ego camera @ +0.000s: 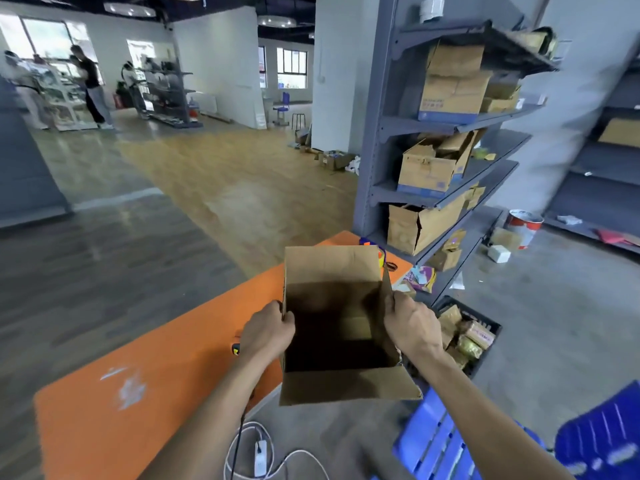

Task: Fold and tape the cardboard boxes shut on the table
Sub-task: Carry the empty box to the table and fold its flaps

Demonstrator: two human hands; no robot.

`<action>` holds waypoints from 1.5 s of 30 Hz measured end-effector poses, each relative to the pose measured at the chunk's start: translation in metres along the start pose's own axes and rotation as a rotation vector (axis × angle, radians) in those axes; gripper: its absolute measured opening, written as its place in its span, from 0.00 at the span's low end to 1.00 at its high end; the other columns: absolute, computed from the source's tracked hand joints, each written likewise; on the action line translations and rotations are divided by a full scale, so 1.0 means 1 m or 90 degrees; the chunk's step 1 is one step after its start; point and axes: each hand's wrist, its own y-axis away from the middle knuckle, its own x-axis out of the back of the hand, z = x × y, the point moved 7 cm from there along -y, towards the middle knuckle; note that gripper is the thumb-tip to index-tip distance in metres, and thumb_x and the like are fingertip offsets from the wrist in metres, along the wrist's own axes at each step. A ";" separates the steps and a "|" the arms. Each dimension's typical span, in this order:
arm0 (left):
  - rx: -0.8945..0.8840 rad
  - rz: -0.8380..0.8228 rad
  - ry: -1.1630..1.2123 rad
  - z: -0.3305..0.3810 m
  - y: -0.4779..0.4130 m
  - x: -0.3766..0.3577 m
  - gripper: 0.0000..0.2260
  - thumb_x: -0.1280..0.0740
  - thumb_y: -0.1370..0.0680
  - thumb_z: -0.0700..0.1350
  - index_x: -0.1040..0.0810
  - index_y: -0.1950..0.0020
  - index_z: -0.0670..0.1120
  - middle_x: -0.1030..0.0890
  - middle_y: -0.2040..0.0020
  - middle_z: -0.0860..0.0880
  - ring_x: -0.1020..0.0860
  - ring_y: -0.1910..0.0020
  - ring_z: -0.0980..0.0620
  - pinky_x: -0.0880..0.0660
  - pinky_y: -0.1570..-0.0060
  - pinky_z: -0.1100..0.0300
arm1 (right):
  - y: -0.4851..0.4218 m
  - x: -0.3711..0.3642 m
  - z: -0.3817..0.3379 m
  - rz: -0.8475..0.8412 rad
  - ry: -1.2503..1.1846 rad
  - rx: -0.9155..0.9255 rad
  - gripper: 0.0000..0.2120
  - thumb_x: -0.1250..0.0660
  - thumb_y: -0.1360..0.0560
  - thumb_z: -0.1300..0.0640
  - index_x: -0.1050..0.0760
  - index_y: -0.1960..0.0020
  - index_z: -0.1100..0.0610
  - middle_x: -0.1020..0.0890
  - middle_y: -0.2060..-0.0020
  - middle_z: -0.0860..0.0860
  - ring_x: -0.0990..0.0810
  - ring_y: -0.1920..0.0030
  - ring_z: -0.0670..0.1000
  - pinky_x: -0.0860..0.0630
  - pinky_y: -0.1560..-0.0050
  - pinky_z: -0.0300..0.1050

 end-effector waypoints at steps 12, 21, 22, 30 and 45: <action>0.053 0.023 0.042 -0.013 -0.118 -0.010 0.19 0.47 0.13 0.54 0.34 0.60 0.47 0.29 0.64 0.49 0.28 0.64 0.47 0.38 0.65 0.52 | -0.129 -0.063 -0.020 -0.001 -0.048 0.063 0.12 0.43 0.16 0.52 0.25 0.48 0.59 0.17 0.54 0.62 0.18 0.54 0.66 0.31 0.61 0.48; 0.113 0.022 0.035 0.007 -0.234 -0.055 0.19 0.47 0.13 0.53 0.34 0.61 0.46 0.31 0.66 0.47 0.30 0.68 0.48 0.38 0.68 0.52 | -0.260 -0.129 0.006 -0.086 -0.073 0.067 0.13 0.43 0.16 0.51 0.25 0.46 0.59 0.17 0.55 0.62 0.18 0.54 0.67 0.32 0.61 0.48; 0.124 0.026 0.051 0.010 -0.243 -0.059 0.19 0.46 0.13 0.53 0.34 0.62 0.46 0.32 0.67 0.45 0.30 0.69 0.47 0.38 0.68 0.51 | -0.271 -0.134 0.008 -0.100 -0.077 0.070 0.12 0.43 0.16 0.52 0.26 0.48 0.59 0.18 0.57 0.61 0.18 0.54 0.66 0.33 0.62 0.46; 0.157 0.061 0.066 0.019 -0.302 -0.066 0.18 0.47 0.13 0.53 0.30 0.56 0.44 0.26 0.61 0.44 0.29 0.67 0.49 0.36 0.68 0.54 | -0.333 -0.162 -0.005 -0.168 -0.052 0.115 0.11 0.42 0.19 0.55 0.24 0.43 0.58 0.18 0.55 0.57 0.19 0.55 0.62 0.32 0.63 0.46; 0.013 0.110 -0.101 0.038 -0.313 -0.058 0.38 0.33 0.19 0.51 0.54 0.17 0.50 0.46 0.22 0.43 0.34 0.26 0.40 0.25 0.39 0.50 | -0.318 -0.178 -0.038 -0.226 -0.045 0.178 0.22 0.35 0.21 0.55 0.30 0.27 0.53 0.22 0.35 0.55 0.24 0.38 0.59 0.23 0.44 0.52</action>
